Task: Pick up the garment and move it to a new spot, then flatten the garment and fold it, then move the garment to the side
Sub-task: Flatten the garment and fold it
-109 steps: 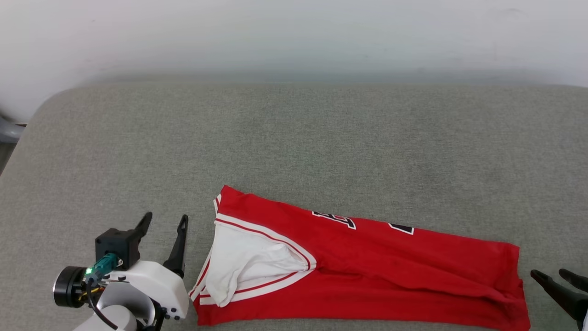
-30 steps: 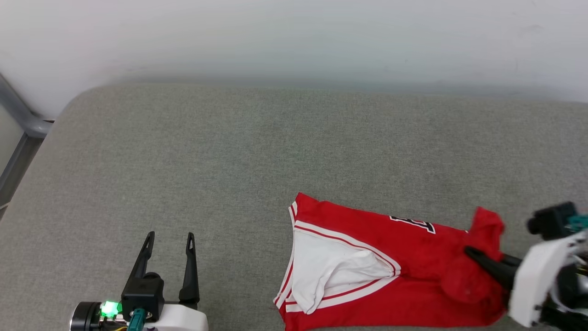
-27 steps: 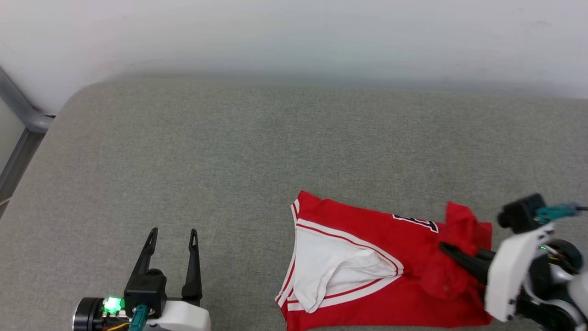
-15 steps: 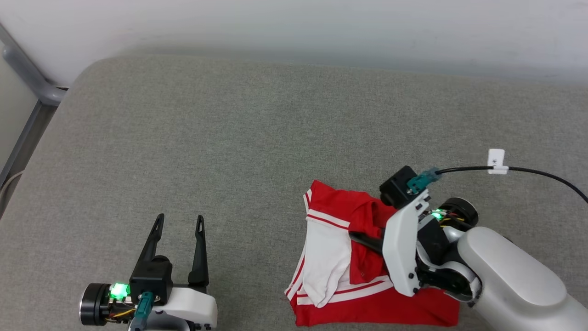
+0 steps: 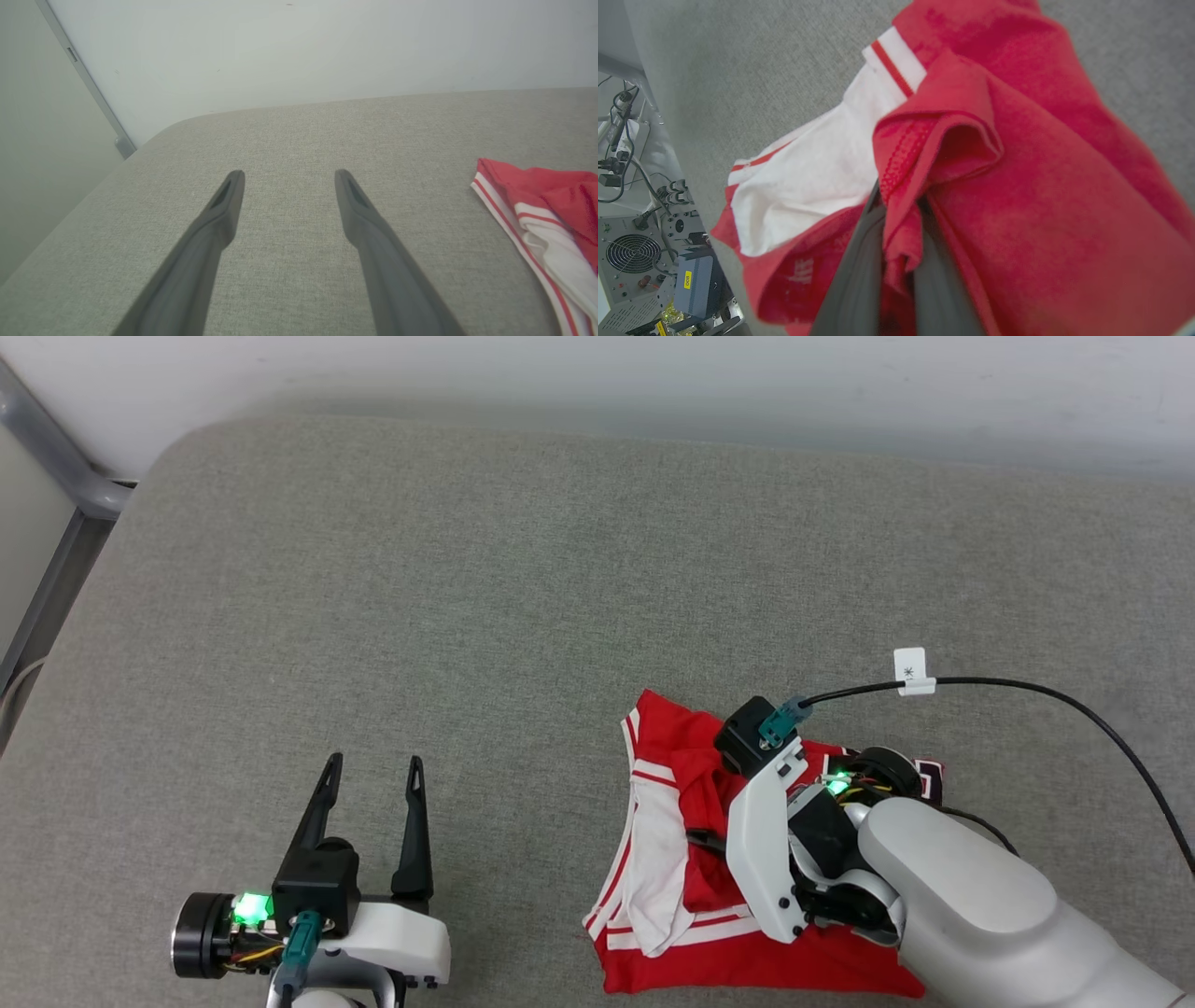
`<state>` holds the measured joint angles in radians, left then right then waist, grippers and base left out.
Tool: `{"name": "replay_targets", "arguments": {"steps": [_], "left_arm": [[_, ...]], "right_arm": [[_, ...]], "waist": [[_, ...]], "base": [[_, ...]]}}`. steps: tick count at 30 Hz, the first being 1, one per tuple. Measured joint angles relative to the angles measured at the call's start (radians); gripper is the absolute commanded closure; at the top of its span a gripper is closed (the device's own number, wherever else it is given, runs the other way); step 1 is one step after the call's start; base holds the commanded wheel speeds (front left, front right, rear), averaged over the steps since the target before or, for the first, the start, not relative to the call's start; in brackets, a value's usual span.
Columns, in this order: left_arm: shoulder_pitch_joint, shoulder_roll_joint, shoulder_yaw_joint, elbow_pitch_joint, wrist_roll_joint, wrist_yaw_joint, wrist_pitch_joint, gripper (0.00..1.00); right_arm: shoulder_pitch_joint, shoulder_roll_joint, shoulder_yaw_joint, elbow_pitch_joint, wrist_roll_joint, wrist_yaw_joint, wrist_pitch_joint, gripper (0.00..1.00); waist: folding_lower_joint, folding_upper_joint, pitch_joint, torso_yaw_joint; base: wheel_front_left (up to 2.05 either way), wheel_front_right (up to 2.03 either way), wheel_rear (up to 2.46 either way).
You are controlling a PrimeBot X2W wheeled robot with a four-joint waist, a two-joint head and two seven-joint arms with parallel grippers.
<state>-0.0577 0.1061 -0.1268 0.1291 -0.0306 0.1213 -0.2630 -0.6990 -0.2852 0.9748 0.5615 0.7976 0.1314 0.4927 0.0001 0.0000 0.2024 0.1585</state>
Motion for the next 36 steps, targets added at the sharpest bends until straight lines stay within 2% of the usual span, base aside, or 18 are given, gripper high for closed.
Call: {"name": "replay_targets", "arguments": {"steps": [3,4,5,6,11,15,18,22,28,36], "left_arm": [[-0.003,-0.003,0.0,0.004,0.001,-0.003,0.0,0.0],[-0.003,-0.003,0.0,0.005,0.001,-0.003,0.0,0.0],[-0.003,-0.003,0.0,0.006,0.002,-0.003,0.0,0.0],[-0.003,-0.003,0.001,0.008,0.002,-0.003,0.0,0.0],[0.017,0.001,0.006,0.012,0.004,-0.004,0.0,0.0],[0.032,0.005,0.009,0.007,0.006,-0.004,0.0,0.0],[0.041,0.009,0.01,0.004,0.009,-0.004,0.0,0.0],[0.054,0.013,0.011,0.001,0.009,-0.006,0.0,0.0],[0.073,0.017,0.012,-0.003,0.009,-0.007,0.0,0.0],[0.1,0.022,0.013,-0.013,0.007,-0.008,0.0,0.0]], "right_arm": [[-0.006,0.01,0.018,0.035,0.002,0.0,-0.045,1.0],[-0.008,0.011,0.026,0.037,0.004,0.0,-0.063,0.87],[-0.008,0.011,0.03,0.038,0.004,0.0,-0.085,0.47],[-0.009,0.011,0.031,0.035,0.004,0.0,-0.112,0.0],[-0.01,-0.042,0.033,-0.02,0.002,0.0,-0.22,0.0],[0.006,-0.094,-0.009,-0.086,-0.02,0.0,-0.321,0.0],[0.04,-0.13,-0.085,-0.119,-0.06,0.0,-0.411,0.0],[0.101,-0.146,-0.231,-0.139,-0.167,0.0,-0.536,0.0],[0.237,-0.106,-0.514,-0.161,-0.336,0.0,-0.687,0.0],[0.436,0.017,-0.827,-0.293,-0.545,0.0,-0.739,0.0]], "waist": [[0.0,0.0,-0.003,-0.003],[0.0,0.0,-0.007,-0.005],[0.0,0.0,-0.011,-0.008],[0.0,0.0,-0.016,-0.009],[0.0,0.0,-0.048,-0.027],[0.0,0.0,-0.075,-0.046],[0.0,0.0,-0.093,-0.063],[0.0,0.0,-0.112,-0.088],[-0.0001,0.0,-0.14,-0.121],[-0.0001,0.0,-0.175,-0.15]], "base": [[0.0,0.0,0.0],[0.0,0.0,0.0],[0.0,0.0,0.0],[0.0,0.0,0.0],[0.0,0.0,0.0],[0.0,0.0,0.0],[0.0,0.0,0.0],[0.0,0.0,0.0],[0.0,0.0,0.0],[0.0,0.0,0.0]]}}
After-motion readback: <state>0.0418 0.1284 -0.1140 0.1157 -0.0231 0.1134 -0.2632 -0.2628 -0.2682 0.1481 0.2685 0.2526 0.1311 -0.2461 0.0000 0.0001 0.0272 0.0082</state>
